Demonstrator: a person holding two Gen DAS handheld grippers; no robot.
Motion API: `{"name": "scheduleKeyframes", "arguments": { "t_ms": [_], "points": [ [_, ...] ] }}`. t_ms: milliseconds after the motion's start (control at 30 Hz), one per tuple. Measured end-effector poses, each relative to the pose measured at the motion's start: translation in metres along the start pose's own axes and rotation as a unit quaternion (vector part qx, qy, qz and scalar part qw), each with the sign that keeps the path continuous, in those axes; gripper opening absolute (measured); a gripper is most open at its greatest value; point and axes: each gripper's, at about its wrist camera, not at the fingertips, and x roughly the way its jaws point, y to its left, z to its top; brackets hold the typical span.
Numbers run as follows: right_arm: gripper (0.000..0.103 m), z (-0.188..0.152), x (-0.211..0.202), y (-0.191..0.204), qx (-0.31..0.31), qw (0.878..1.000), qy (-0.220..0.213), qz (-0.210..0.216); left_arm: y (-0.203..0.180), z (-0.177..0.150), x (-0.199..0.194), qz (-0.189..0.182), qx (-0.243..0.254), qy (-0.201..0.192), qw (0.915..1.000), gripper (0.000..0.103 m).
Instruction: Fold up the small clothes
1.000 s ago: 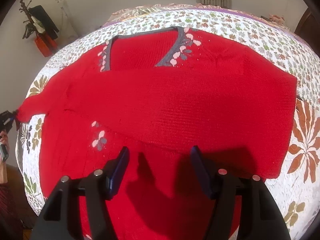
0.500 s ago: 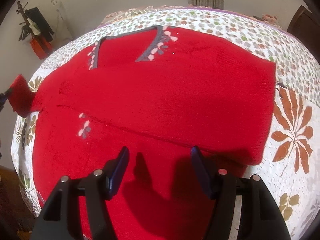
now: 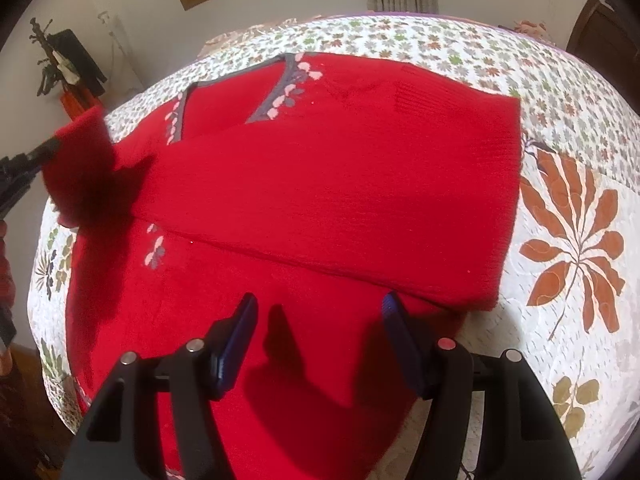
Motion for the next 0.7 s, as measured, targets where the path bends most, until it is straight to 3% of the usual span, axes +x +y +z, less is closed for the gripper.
{"name": "scheduleKeyframes", "arguments": {
  "t_ms": [233, 367, 500, 600, 700],
  "points": [
    [0.067, -0.005, 0.003, -0.005, 0.001, 1.000, 0.005, 0.000, -0.022, -0.026, 0.071, 0.012, 0.008, 0.084, 0.9964, 0.011],
    [0.068, -0.005, 0.006, -0.005, -0.003, 1.000, 0.006, 0.000, -0.016, -0.044, 0.096, 0.007, -0.005, 0.135, 0.9908, 0.028],
    [0.068, -0.007, 0.003, -0.009, -0.004, 1.000, 0.007, -0.001, -0.010, -0.053, 0.073, -0.015, -0.004, 0.137, 0.9904, 0.064],
    [0.068, -0.007, -0.003, -0.009, -0.004, 1.000, 0.005, -0.014, 0.008, -0.056, 0.033, -0.048, -0.026, 0.123, 0.9908, 0.065],
    [0.068, -0.003, -0.011, 0.006, -0.022, 1.000, 0.001, -0.009, 0.029, -0.054, 0.003, -0.021, -0.030, 0.091, 0.9952, 0.065]
  ]
}}
